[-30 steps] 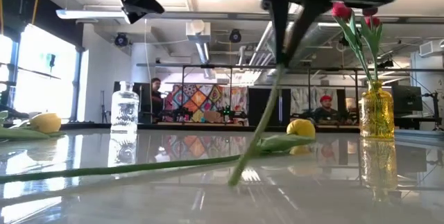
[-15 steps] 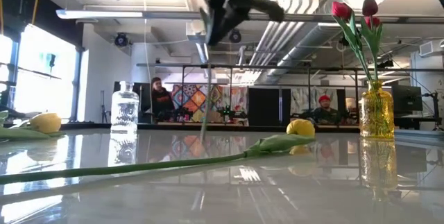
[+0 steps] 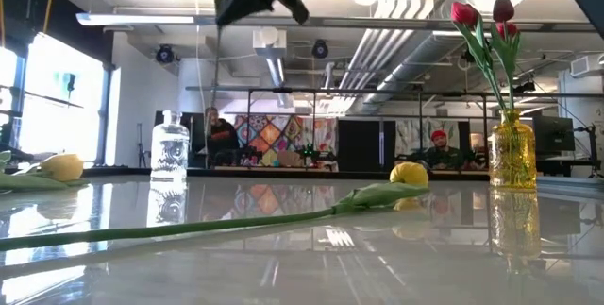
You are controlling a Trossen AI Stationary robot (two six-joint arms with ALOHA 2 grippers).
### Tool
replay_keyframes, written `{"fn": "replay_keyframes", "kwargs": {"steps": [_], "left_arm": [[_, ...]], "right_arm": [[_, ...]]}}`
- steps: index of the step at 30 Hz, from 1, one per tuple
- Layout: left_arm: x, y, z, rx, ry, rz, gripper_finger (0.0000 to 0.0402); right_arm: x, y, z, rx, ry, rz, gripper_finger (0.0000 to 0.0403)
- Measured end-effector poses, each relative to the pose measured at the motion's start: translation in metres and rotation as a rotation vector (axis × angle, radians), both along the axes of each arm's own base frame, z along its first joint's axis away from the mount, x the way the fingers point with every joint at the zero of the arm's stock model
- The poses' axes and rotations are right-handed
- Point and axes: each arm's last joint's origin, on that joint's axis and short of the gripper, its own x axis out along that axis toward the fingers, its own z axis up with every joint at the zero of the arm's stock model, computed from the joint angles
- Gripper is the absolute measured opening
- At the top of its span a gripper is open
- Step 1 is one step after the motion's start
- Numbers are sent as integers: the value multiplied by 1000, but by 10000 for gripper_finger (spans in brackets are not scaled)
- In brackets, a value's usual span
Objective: Sort flowers into vase by color
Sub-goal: Put the bottom light pink tulip into the transparent vase
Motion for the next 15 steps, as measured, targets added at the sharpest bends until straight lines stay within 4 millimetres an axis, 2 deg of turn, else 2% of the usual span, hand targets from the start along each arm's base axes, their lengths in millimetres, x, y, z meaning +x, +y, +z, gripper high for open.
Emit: {"fn": "replay_keyframes", "kwargs": {"steps": [6, 15], "left_arm": [[-9, -2, -2, -37, 5, 32, 172], [-1, -1, 5, -23, -65, -2, 172]], "right_arm": [[2, -7, 36, -65, -89, 94, 0], [-10, -7, 101, -222, -229, 201, 0]]}}
